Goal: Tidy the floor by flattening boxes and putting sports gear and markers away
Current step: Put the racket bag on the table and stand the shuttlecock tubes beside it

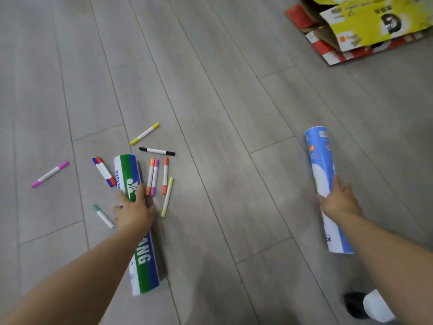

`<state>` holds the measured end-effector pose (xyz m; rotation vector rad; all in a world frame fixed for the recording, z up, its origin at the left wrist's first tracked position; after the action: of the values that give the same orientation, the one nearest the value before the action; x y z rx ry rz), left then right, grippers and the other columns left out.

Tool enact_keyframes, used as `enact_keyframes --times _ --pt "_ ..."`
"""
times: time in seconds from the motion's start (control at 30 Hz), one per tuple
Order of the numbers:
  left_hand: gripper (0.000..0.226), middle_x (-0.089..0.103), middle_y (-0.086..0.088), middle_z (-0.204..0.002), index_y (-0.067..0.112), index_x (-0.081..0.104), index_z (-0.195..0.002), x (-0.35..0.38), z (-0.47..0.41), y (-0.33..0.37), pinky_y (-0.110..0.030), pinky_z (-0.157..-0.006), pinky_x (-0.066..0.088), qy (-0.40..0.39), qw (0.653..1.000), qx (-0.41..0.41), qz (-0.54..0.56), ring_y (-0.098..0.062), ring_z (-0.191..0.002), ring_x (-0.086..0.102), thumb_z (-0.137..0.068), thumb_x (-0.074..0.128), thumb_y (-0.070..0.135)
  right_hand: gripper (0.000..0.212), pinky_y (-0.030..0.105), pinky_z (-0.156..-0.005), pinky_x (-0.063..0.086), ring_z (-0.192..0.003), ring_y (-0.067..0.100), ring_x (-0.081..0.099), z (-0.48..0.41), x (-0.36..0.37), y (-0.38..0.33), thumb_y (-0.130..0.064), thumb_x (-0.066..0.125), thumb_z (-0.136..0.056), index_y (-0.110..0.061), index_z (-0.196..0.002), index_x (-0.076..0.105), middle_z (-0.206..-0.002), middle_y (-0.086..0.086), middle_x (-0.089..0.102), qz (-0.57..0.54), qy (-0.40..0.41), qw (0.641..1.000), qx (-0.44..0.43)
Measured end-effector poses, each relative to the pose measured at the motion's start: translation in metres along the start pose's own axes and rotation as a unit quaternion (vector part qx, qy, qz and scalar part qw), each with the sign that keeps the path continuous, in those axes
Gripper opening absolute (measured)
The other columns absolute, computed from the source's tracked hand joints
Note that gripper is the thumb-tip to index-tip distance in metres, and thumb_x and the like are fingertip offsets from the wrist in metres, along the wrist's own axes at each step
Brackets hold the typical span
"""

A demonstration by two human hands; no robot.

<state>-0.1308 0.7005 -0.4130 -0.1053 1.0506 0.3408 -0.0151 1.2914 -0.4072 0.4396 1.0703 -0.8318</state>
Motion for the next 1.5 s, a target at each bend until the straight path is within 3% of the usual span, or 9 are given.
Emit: enact_keyframes --times 0.1,0.3,0.53,0.67,0.8,0.93,1.07,1.27,1.5 --pt "0.082 0.017 -0.012 -0.147 0.050 0.000 -0.150 0.014 -0.009 -0.009 -0.061 -0.084 0.054 0.005 0.999 -0.027 0.025 -0.043 -0.118 0.044 -0.095 0.059 0.035 0.090 0.048 -0.089 0.048 -0.106 0.044 0.056 -0.010 0.022 0.018 -0.038 0.067 -0.085 -0.020 -0.151 0.008 -0.125 0.027 0.048 -0.051 -0.010 0.998 0.030" --pt "0.088 0.023 -0.014 -0.142 0.050 -0.004 -0.149 0.010 0.001 0.006 -0.063 -0.083 0.053 0.024 0.999 -0.015 0.036 -0.044 -0.114 0.044 -0.094 0.062 0.031 0.087 0.048 -0.088 0.049 -0.104 0.047 0.054 0.015 0.038 0.014 -0.033 0.073 -0.079 -0.011 -0.144 0.019 -0.123 0.029 0.047 -0.087 0.020 0.995 0.040" --pt "0.097 0.031 -0.011 -0.132 0.046 -0.010 -0.150 -0.056 0.076 0.065 -0.057 -0.087 0.050 0.017 0.998 0.041 0.037 -0.037 -0.115 0.040 -0.092 0.065 0.030 0.088 0.046 -0.086 0.049 -0.105 0.044 0.053 0.100 -0.010 -0.034 -0.031 0.070 -0.081 -0.017 -0.149 0.016 -0.122 0.024 0.046 -0.129 -0.003 0.992 0.011" --pt "0.100 0.042 -0.014 -0.127 0.036 -0.003 -0.152 -0.144 0.146 0.100 -0.054 -0.090 0.049 0.015 0.993 0.061 0.096 -0.035 -0.119 0.044 -0.086 0.071 0.029 0.087 0.045 -0.086 0.050 -0.105 0.042 0.052 0.166 -0.101 -0.067 -0.032 0.069 -0.080 -0.018 -0.148 0.018 -0.121 0.020 0.046 -0.135 -0.016 0.991 -0.021" --pt "0.086 0.049 -0.012 -0.120 0.015 0.023 -0.144 -0.268 0.224 0.130 -0.047 -0.086 0.053 0.023 0.983 0.075 0.165 -0.034 -0.110 0.055 -0.078 0.076 0.032 0.073 0.043 -0.082 0.050 -0.104 0.040 0.052 0.245 -0.227 -0.096 -0.032 0.070 -0.078 -0.014 -0.136 0.030 -0.119 0.017 0.047 -0.167 -0.029 0.985 -0.031" --pt "0.070 0.051 -0.001 -0.113 0.021 0.037 -0.125 -0.396 0.321 0.160 -0.043 -0.082 0.058 -0.001 0.963 0.112 0.245 -0.022 -0.098 0.062 -0.074 0.081 0.039 0.068 0.042 -0.083 0.050 -0.106 0.038 0.052 0.337 -0.363 -0.108 -0.035 0.071 -0.076 -0.015 -0.130 0.035 -0.119 0.014 0.047 -0.185 -0.040 0.981 -0.034" --pt "0.069 0.053 -0.002 -0.110 0.019 0.039 -0.122 -0.499 0.426 0.192 -0.042 -0.079 0.059 -0.021 0.951 0.157 0.264 -0.021 -0.094 0.064 -0.074 0.080 0.045 0.064 0.042 -0.080 0.050 -0.104 0.038 0.052 0.424 -0.490 -0.097 -0.034 0.071 -0.074 -0.016 -0.125 0.036 -0.116 0.012 0.047 -0.208 -0.010 0.977 -0.044" --pt "0.050 0.062 0.000 -0.097 0.013 0.050 -0.108 -0.610 0.579 0.240 -0.017 -0.049 0.039 -0.033 0.913 0.250 0.321 -0.005 -0.069 0.059 -0.075 0.080 0.037 0.069 0.044 -0.081 0.052 -0.098 0.034 0.055 0.533 -0.638 -0.016 -0.040 0.069 -0.059 -0.021 -0.119 0.040 -0.110 0.007 0.050 -0.264 0.052 0.963 -0.026" --pt "0.036 0.067 0.001 -0.092 0.019 0.054 -0.099 -0.625 0.750 0.310 -0.021 -0.051 0.044 -0.116 0.885 0.341 0.297 -0.008 -0.065 0.063 -0.079 0.078 0.036 0.070 0.042 -0.083 0.052 -0.093 0.025 0.059 0.634 -0.734 0.149 -0.060 0.061 -0.060 -0.024 -0.116 0.042 -0.105 0.001 0.055 -0.346 0.125 0.929 0.036"
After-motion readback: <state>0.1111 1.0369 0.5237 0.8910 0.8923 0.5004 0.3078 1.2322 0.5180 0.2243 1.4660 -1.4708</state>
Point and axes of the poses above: each hand's wrist, its own z-axis away from the middle knuckle, its own x-axis out of the palm, y = z × x, the point moved 10 cm from there along -z, towards the middle knuckle
